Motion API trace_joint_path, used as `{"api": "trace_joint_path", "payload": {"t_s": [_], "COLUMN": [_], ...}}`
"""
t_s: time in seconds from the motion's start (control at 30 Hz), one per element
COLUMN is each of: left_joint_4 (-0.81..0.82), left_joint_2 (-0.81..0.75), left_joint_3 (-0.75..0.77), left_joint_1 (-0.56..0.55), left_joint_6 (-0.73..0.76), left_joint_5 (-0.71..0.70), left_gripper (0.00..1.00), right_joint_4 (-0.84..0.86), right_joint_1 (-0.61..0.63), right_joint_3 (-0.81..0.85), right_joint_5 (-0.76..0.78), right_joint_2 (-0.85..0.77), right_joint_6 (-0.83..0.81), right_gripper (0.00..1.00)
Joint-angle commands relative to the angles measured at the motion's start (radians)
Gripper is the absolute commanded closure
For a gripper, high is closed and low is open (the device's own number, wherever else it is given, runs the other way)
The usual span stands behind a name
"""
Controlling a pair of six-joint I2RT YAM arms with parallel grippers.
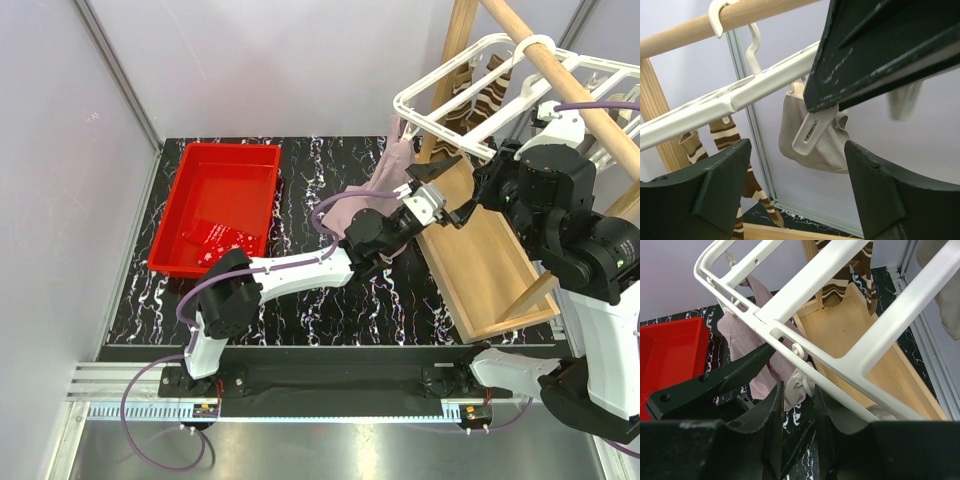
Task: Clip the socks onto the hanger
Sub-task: Open the clamp at the hanger.
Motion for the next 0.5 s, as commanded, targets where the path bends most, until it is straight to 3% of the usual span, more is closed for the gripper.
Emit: {"api": "trace_joint_path", "payload": {"t_s": [0.0, 0.03, 0.17, 0.3, 0.4, 0.47], "left_joint_4": [0.102, 0.095, 0.017, -0.007, -0.038, -0.047], "left_joint_2": [-0.001, -0.003, 0.009, 0.003, -0.009, -0.020], "left_joint_3": [0.052, 0.064, 0.109, 0.113, 0.112, 0.103], "left_joint_1": [-0.004, -0.004, -0.004, -0.004, -0.004, -0.004], "left_joint_6": [0.010, 0.005, -0.020, -0.040, -0.055, -0.075], "left_joint_5": [0.031, 0.069, 0.135, 0.160, 0.163, 0.169], "left_gripper": [0.27, 0.38, 0.61, 0.76, 0.96, 1.00], "right_joint_4": [-0.022, -0.023, -0.020, -0.029, -0.026, -0.020], "right_joint_1": [0.000, 0.000, 0.000, 0.000, 0.000, 0.000], "right_joint_3": [-0.007, -0.007, -0.001, 0.011, 0.011, 0.008], "right_joint_5": [-0.019, -0.020, -0.025, -0.028, -0.026, -0.028], "right_joint_2": [-0.011, -0.014, -0.014, -0.014, -0.018, -0.026], "right_joint_6": [-0.004, -0.001, 0.002, 0.004, 0.002, -0.001], "right_gripper": [1.00, 1.00, 1.00, 1.00, 1.00, 1.00]}}
